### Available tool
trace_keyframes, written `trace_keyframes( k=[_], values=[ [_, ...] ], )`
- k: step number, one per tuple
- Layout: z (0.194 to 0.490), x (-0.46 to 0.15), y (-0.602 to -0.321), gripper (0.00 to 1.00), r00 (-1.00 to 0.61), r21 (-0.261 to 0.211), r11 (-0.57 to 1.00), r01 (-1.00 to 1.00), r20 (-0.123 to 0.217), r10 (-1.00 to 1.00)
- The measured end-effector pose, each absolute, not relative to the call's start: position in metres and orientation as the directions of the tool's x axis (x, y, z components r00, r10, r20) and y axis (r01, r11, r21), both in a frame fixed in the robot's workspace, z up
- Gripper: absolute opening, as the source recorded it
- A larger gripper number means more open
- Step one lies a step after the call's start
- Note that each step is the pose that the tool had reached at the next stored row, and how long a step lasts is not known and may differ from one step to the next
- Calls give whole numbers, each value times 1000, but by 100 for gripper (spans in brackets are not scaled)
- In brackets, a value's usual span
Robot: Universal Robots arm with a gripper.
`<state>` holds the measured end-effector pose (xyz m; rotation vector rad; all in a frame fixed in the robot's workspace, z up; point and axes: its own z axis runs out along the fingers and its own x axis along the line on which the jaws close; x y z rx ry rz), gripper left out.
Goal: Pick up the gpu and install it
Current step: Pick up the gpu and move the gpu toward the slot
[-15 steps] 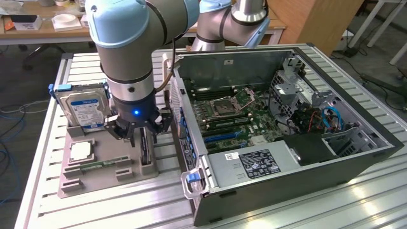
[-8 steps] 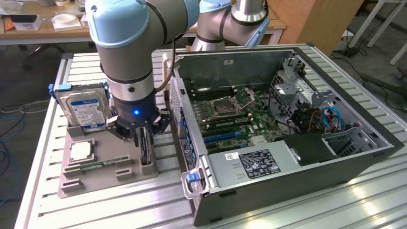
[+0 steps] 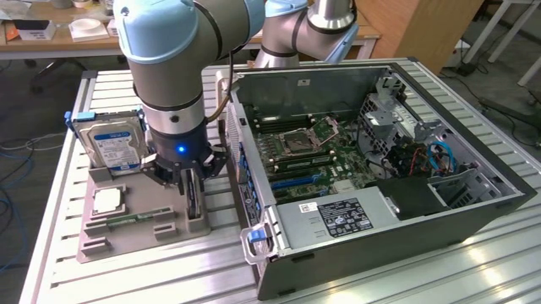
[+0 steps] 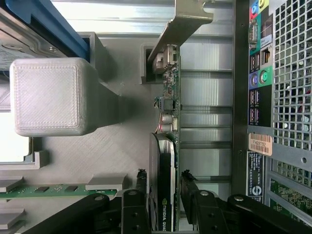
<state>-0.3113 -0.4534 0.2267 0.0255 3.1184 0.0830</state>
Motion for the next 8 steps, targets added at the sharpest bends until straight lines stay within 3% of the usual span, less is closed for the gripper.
trace_keyframes(
  k=[8],
  values=[
    [227, -311, -453, 40, -1000, 53, 998, 16, -22, 17]
  ],
)
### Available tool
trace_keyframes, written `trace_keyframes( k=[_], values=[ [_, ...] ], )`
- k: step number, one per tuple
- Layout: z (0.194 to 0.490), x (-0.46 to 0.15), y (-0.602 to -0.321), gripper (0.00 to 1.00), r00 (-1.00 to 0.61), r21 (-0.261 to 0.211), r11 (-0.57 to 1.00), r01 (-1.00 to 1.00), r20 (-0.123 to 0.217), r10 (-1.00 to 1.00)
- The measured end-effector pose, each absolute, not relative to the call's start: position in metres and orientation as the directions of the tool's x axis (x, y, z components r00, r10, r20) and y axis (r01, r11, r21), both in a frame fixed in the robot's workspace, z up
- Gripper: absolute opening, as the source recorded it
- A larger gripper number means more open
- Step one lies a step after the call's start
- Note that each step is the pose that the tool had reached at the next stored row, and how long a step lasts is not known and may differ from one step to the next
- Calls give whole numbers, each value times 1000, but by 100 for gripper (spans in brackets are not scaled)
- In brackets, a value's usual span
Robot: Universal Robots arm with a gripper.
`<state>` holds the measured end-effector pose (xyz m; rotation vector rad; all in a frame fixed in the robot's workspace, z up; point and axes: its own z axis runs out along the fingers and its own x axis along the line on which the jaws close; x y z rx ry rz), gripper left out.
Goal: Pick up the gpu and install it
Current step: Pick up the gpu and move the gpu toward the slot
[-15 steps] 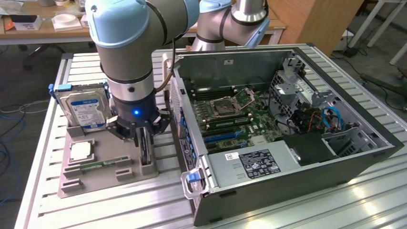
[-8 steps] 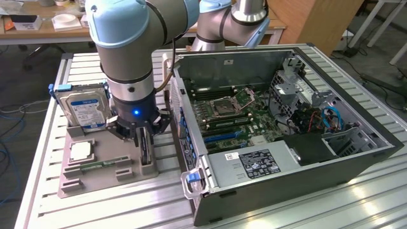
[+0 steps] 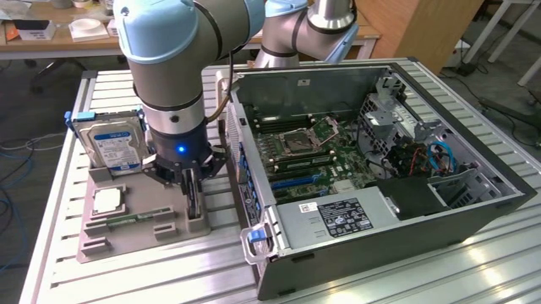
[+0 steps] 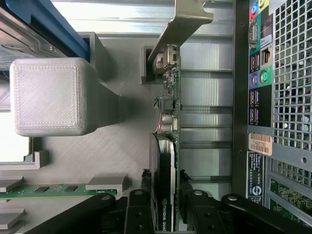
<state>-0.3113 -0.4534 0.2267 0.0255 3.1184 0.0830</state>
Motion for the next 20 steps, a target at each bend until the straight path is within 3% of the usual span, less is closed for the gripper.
trace_keyframes(
  k=[1, 2, 20],
  values=[
    [227, -311, -453, 40, -1000, 53, 998, 16, -22, 17],
    [227, -311, -453, 33, -1000, 53, 998, 16, -22, 17],
    [227, -311, -453, 33, -999, 53, 998, -35, -22, -34]
  ],
)
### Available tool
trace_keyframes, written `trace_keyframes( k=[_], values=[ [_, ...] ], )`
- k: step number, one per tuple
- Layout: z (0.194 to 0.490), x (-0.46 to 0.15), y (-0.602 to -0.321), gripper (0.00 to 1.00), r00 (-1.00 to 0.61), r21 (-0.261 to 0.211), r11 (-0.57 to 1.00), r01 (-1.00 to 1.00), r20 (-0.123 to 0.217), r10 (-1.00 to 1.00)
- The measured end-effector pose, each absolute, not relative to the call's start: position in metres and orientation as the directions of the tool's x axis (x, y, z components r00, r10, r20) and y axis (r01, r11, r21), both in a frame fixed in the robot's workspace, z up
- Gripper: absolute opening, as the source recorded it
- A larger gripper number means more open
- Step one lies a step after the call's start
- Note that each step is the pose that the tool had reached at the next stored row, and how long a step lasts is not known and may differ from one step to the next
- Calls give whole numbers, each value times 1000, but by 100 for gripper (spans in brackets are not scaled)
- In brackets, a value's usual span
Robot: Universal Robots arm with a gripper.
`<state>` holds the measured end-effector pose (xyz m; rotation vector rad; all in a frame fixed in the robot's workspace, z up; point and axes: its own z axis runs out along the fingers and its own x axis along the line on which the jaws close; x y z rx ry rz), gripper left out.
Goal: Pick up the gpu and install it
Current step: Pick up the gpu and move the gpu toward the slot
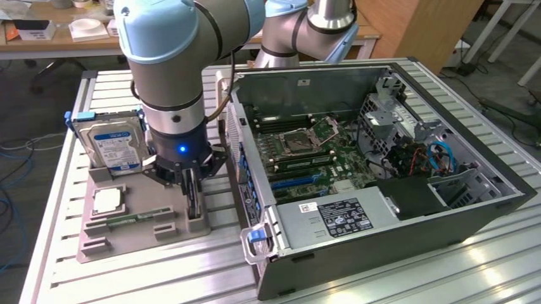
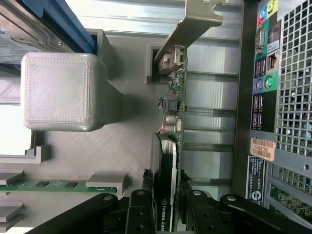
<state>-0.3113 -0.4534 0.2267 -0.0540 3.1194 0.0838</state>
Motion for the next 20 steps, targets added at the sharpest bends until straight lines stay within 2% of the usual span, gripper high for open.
trace_keyframes(
  k=[6, 8, 9, 20],
  values=[
    [227, -311, -453, 33, -999, 53, 998, -36, -21, -35],
    [227, -311, -453, 31, -999, 53, 998, -36, -21, -35],
    [227, -311, -453, 27, -999, 53, 998, -36, -22, -35],
    [227, -311, -453, 27, -999, 53, 998, -32, -22, -31]
  ],
)
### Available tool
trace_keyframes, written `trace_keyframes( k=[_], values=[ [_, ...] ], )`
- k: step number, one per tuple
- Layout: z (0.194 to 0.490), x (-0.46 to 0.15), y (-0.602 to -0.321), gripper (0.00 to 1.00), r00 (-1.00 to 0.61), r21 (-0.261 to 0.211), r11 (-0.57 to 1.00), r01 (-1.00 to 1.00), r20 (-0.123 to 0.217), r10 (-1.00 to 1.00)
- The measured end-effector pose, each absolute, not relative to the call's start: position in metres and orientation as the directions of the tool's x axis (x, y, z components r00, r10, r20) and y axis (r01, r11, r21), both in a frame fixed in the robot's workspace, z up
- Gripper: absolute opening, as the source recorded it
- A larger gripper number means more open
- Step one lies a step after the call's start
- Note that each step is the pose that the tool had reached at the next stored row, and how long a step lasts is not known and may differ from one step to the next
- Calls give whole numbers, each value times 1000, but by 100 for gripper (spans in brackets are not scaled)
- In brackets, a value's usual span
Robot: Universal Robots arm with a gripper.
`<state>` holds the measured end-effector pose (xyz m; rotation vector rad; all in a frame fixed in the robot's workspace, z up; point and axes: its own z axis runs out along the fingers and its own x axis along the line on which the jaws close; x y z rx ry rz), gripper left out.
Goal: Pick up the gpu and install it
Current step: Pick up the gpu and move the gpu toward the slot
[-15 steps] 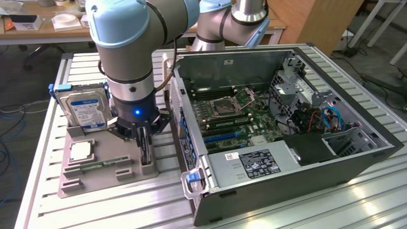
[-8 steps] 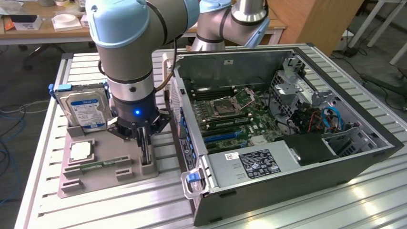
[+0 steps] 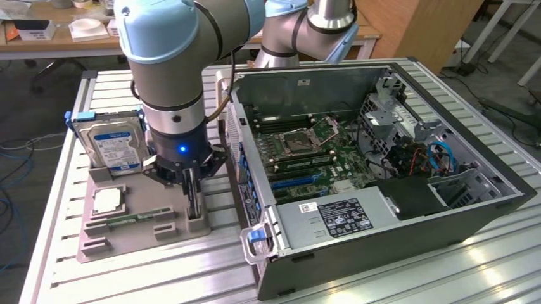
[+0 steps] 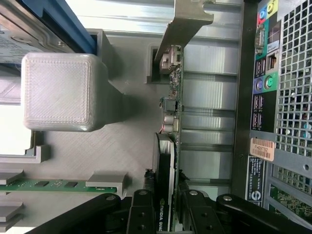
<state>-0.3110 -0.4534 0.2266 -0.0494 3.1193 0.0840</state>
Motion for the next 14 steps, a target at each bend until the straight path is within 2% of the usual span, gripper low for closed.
trace_keyframes(
  k=[14],
  values=[
    [227, -310, -453, 27, -1000, 57, 998, -21, -22, -20]
  ],
)
